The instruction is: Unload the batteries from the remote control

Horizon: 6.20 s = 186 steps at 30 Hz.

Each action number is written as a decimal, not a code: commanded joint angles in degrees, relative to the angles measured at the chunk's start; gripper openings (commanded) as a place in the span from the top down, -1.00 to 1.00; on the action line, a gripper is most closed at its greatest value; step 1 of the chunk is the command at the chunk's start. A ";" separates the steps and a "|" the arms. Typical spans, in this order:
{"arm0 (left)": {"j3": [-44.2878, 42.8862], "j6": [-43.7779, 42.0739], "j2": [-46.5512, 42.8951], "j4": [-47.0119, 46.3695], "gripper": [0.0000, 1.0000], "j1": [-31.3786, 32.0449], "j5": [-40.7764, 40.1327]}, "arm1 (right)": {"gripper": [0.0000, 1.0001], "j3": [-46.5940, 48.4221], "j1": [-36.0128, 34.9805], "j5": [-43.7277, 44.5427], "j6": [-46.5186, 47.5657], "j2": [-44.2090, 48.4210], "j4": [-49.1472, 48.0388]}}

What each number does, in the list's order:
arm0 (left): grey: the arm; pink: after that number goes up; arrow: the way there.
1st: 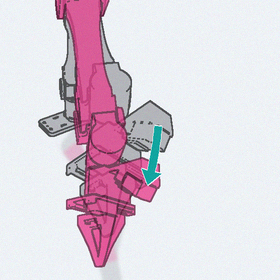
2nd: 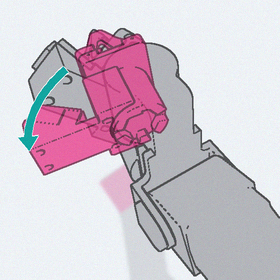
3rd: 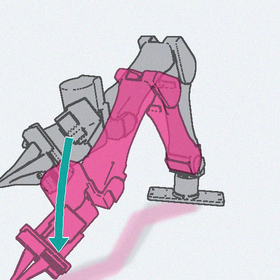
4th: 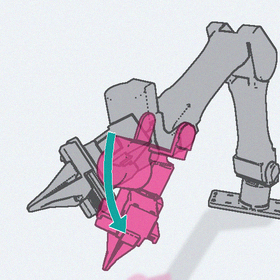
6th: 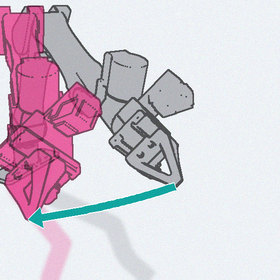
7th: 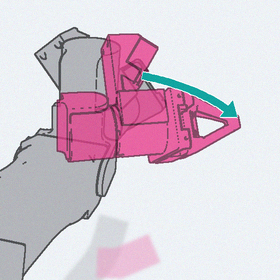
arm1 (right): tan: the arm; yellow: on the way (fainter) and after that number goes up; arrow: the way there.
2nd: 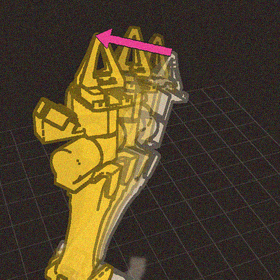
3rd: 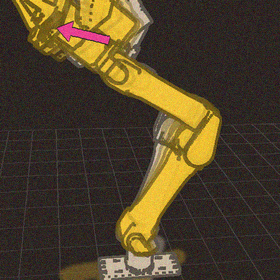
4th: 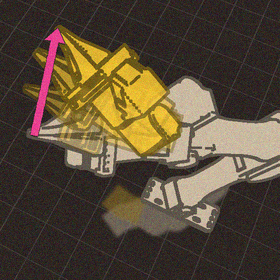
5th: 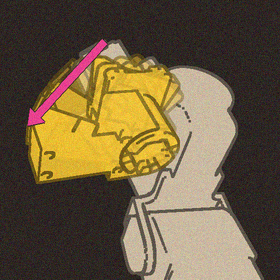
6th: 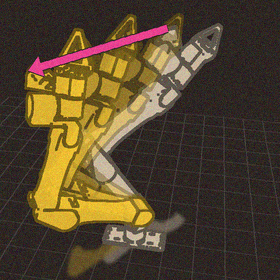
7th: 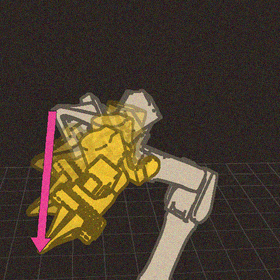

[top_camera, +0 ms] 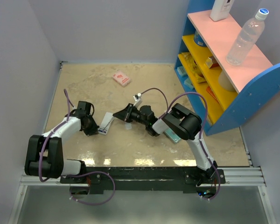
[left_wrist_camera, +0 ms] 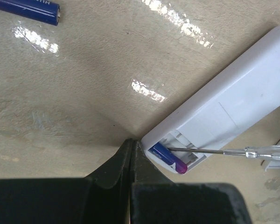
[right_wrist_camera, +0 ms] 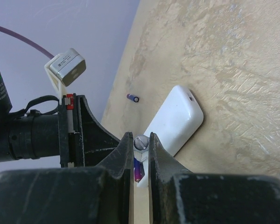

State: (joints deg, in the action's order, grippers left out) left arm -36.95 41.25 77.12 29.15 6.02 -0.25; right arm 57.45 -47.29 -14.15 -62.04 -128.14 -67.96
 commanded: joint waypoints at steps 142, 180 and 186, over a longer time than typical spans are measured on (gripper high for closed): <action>1.62 5.76 -0.57 7.33 1.00 -1.10 -1.68 | 1.00 -0.68 -10.19 12.57 22.14 14.85 10.13; 1.61 10.87 2.06 7.07 1.00 0.39 -0.10 | 1.00 -0.94 -10.98 13.01 16.70 7.64 3.28; 3.37 10.16 3.47 4.96 1.00 0.57 -0.01 | 1.00 -1.81 -10.64 10.82 10.91 4.57 -0.93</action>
State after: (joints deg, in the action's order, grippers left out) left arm -37.65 51.51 77.36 42.92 6.02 -3.36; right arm 55.68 -57.95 -2.09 -45.89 -121.14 -63.53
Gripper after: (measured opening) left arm 0.013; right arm 0.104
